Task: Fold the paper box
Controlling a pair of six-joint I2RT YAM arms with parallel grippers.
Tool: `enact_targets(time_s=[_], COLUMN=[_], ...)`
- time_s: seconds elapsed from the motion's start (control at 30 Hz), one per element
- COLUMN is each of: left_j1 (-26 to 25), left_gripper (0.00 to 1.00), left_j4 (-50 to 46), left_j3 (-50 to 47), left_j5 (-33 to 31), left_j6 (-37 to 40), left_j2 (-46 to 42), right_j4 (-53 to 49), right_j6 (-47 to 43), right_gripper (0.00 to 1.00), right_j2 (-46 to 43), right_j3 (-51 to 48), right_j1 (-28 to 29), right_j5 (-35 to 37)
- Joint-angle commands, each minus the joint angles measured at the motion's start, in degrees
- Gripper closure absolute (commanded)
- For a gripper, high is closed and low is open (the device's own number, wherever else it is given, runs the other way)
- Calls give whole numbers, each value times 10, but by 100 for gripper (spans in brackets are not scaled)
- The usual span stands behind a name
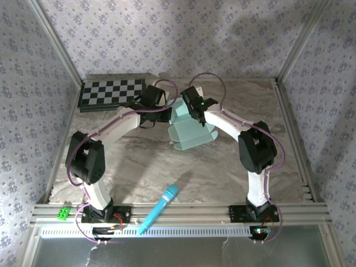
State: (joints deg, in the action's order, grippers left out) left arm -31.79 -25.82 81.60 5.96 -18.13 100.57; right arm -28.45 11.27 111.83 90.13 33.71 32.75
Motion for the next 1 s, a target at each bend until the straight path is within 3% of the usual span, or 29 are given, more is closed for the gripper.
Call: enact_targets(time_s=[0.0,0.27,0.63,0.97], left_j1=[1,0,0,0], left_gripper=[100,100,100,100], left_j4=[-11,-20,-27,-37], left_j3=[26,29,27,29], left_j5=[1,-3,-2,-12], left_j6=[-2,-3,1,0], left_j2=[-22,-14,-15,-10], right_j4=[-9,-2,65,107], right_j6=[-4,-5,-8,-31], right_gripper=[62,60,57,54], right_j2=[-22,-45,-91,-123], right_j3=[-9,-20,-52,-83], right_j1=[-8,-9,-53,-55], right_j5=[18,4,-148,-187])
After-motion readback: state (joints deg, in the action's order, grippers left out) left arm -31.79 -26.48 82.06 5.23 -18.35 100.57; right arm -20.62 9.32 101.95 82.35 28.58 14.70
